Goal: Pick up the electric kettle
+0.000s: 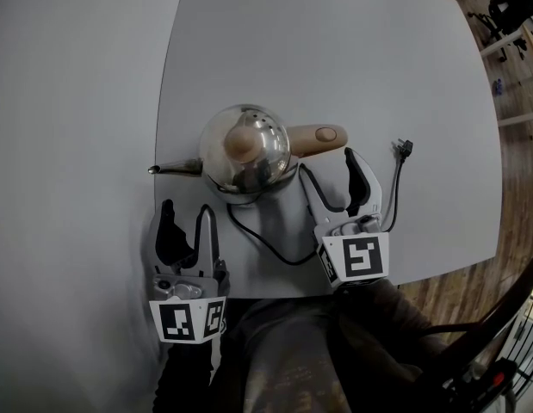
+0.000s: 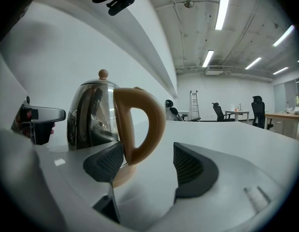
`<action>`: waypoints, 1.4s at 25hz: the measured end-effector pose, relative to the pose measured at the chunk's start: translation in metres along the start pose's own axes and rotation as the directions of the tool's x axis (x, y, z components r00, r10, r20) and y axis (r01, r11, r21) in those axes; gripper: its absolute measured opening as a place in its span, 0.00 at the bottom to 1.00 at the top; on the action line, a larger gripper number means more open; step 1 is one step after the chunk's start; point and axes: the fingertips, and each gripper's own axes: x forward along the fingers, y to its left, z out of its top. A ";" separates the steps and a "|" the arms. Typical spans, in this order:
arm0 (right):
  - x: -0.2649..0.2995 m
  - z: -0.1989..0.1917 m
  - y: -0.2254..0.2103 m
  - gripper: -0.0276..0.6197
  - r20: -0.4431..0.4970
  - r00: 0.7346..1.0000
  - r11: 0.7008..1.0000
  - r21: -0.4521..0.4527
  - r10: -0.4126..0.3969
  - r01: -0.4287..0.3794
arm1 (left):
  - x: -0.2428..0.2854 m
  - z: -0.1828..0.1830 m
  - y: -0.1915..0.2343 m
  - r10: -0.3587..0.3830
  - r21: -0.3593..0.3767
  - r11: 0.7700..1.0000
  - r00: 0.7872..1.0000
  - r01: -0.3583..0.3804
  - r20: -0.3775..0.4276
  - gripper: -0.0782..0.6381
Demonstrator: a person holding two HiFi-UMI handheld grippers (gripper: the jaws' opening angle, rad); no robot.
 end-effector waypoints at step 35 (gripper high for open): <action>0.022 0.005 -0.021 0.49 0.006 0.998 0.998 -0.025 -0.055 0.055 | 0.027 0.001 0.017 -0.004 0.001 1.000 1.000 0.004 0.010 0.42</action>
